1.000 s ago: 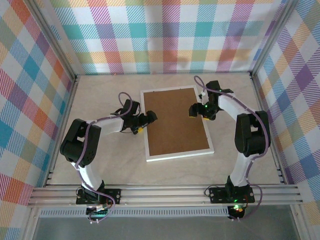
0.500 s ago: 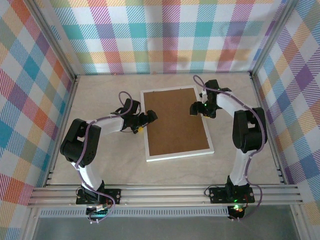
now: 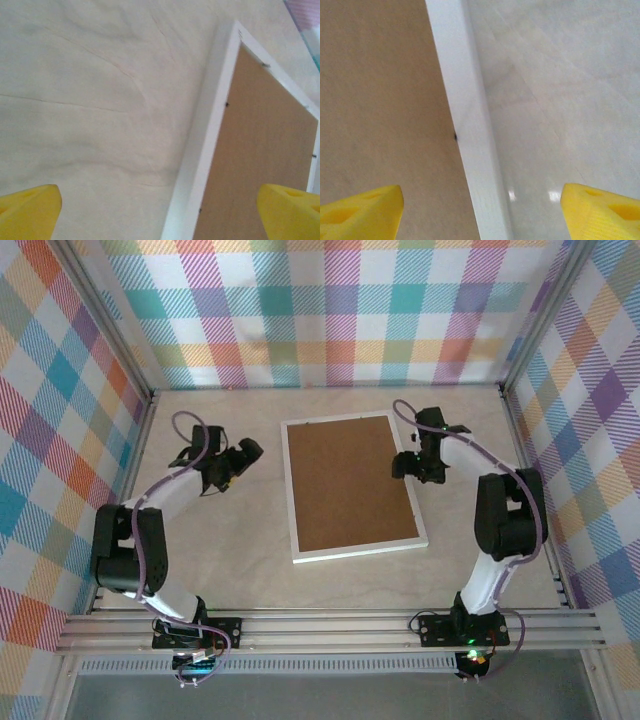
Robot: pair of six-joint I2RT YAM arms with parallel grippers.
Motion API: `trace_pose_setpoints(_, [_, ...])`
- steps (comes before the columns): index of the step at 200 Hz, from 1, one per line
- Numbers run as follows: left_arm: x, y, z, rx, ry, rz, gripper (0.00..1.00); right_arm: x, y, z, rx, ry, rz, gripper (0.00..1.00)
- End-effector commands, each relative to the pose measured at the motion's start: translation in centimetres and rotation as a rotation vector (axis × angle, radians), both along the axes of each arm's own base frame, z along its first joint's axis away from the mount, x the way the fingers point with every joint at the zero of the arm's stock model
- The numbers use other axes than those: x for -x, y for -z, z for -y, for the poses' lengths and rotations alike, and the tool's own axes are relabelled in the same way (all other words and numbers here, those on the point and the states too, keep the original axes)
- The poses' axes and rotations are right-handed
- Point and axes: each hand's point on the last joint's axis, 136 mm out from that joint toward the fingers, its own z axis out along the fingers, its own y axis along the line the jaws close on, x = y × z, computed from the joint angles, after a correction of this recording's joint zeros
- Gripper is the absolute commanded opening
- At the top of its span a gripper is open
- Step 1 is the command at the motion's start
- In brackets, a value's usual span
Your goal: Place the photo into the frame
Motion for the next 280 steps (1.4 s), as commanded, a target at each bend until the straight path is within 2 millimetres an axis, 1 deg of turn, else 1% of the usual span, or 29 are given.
trace_pose_setpoints(1, [1.4,1.3,-1.4,-0.004,-0.036,-0.042,1.0,2.5,0.8,0.9,0.008,0.043,-0.054,0.81])
trace_pose_setpoints(14, [1.6,1.2,-1.6,-0.002,-0.04,-0.035,1.0,3.5,1.6,0.5,-0.024,0.042,-0.082,0.79])
trace_pose_setpoints(35, [2.0,1.5,-1.6,0.0,-0.038,-0.035,1.0,4.6,2.6,-0.2,-0.066,0.043,-0.105,0.76])
trace_pose_setpoints(51, [2.2,1.6,-1.4,0.012,-0.033,-0.035,1.0,4.9,3.1,-0.7,-0.097,0.044,-0.118,0.73])
trace_pose_setpoints(69, [2.5,2.0,-1.1,0.022,-0.019,-0.046,1.0,5.3,3.4,-1.8,-0.139,0.033,-0.131,0.71])
trace_pose_setpoints(94, [2.8,2.5,-0.9,0.026,-0.009,-0.054,1.0,5.8,3.9,-2.9,-0.143,0.016,-0.146,0.7])
trace_pose_setpoints(111, [2.9,2.7,-0.8,0.031,-0.003,-0.06,1.0,6.1,3.9,-3.9,-0.168,0.007,-0.157,0.69])
trace_pose_setpoints(132, [2.7,2.9,-0.5,0.046,0.01,-0.062,1.0,6.7,3.4,-5.6,-0.198,-0.01,-0.162,0.69])
trace_pose_setpoints(150, [2.5,3.0,0.0,0.062,0.026,-0.065,1.0,6.9,2.6,-6.7,-0.226,-0.014,-0.155,0.68])
trace_pose_setpoints(163, [2.3,2.9,0.7,0.068,0.057,-0.059,1.0,6.8,1.8,-7.0,-0.238,-0.012,-0.137,0.68])
trace_pose_setpoints(176, [2.0,2.7,1.5,0.051,0.098,-0.059,1.0,6.3,0.9,-6.5,-0.212,-0.009,-0.102,0.68])
trace_pose_setpoints(189, [1.8,2.6,2.2,-0.002,0.148,-0.062,1.0,5.5,-0.2,-6.0,-0.178,-0.013,-0.056,0.68])
trace_pose_setpoints(203, [1.8,2.8,2.8,-0.077,0.189,-0.076,0.99,4.4,-1.5,-5.5,-0.149,-0.022,-0.004,0.73])
trace_pose_setpoints(211, [1.6,2.6,3.1,-0.111,0.206,-0.073,0.99,3.6,-2.2,-5.3,-0.143,-0.03,0.021,0.77])
trace_pose_setpoints(218, [1.5,2.6,3.4,-0.133,0.215,-0.074,0.98,2.9,-2.9,-5.2,-0.142,-0.036,0.043,0.83])
trace_pose_setpoints(221, [1.4,2.6,3.5,-0.141,0.222,-0.073,0.98,2.6,-3.1,-5.2,-0.142,-0.038,0.051,0.89])
trace_pose_setpoints(224, [1.4,2.6,3.6,-0.148,0.227,-0.072,0.98,2.2,-3.3,-5.1,-0.138,-0.037,0.061,0.98])
trace_pose_setpoints(226, [1.3,2.5,3.7,-0.152,0.229,-0.069,0.98,2.0,-3.4,-5.0,-0.134,-0.036,0.067,1.0])
trace_pose_setpoints(244, [0.6,2.3,4.5,-0.186,0.251,-0.053,0.97,-0.6,-4.4,-4.3,-0.115,-0.02,0.138,0.99])
trace_pose_setpoints(248, [1.0,2.6,4.5,-0.194,0.257,-0.082,0.97,-1.2,-4.6,-4.2,-0.114,-0.018,0.151,0.99])
trace_pose_setpoints(276, [0.1,2.8,5.1,-0.216,0.277,-0.09,0.93,-5.4,-5.2,-4.0,-0.145,-0.015,0.18,1.0])
trace_pose_setpoints(280, [-0.1,2.8,5.2,-0.217,0.278,-0.089,0.92,-5.9,-5.1,-4.1,-0.156,-0.017,0.179,0.97])
